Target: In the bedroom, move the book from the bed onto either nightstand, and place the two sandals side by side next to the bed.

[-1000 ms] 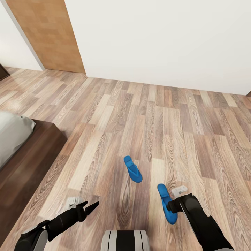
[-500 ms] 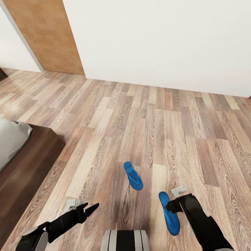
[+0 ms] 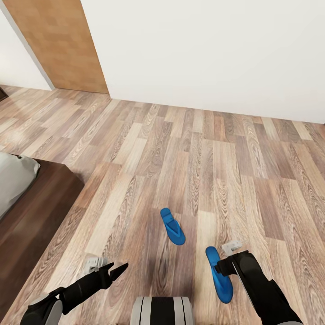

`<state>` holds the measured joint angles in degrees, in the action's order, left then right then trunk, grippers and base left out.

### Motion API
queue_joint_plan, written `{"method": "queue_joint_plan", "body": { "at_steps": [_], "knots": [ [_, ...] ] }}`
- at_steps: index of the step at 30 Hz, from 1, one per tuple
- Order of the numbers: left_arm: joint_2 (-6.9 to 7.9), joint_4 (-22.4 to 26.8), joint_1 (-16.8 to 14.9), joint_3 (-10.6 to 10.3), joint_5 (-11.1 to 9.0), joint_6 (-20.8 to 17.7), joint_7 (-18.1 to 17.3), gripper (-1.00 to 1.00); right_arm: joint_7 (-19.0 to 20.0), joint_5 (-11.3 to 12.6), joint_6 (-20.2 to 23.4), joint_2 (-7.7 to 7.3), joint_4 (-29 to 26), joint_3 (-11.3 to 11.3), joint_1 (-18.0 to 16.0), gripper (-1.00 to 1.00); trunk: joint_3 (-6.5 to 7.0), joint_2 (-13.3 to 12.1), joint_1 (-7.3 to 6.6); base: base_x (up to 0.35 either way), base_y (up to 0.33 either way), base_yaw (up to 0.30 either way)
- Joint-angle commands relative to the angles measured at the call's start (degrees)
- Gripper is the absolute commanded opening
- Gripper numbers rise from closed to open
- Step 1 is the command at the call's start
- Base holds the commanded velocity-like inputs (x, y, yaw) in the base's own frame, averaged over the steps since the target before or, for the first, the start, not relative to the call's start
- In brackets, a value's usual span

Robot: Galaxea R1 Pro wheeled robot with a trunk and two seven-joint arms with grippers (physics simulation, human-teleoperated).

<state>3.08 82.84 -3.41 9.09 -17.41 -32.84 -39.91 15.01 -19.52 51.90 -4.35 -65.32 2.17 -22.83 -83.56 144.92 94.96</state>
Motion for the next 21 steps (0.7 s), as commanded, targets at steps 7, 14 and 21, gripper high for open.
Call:
{"method": "queue_joint_plan", "body": {
  "at_steps": [7,14,21],
  "knots": [
    [0.00,0.0,0.0,0.0,-0.3,-0.5,-0.1,1.00,0.5,-0.6,0.2,-0.04,-0.1,0.1,0.0,1.00,-1.59,0.1,0.17,0.000,0.000,0.000],
    [0.00,0.0,0.0,0.0,-0.3,-0.5,-0.1,1.00,0.5,-0.6,0.2,-0.04,-0.1,0.1,0.0,1.00,-3.14,0.2,0.35,0.000,0.000,0.000],
    [0.00,0.0,0.0,0.0,-0.3,-0.5,-0.1,1.00,0.5,-0.6,0.2,-0.10,-0.1,0.0,0.0,1.00,-4.70,0.3,0.53,0.000,0.000,0.000]
  ]
}}
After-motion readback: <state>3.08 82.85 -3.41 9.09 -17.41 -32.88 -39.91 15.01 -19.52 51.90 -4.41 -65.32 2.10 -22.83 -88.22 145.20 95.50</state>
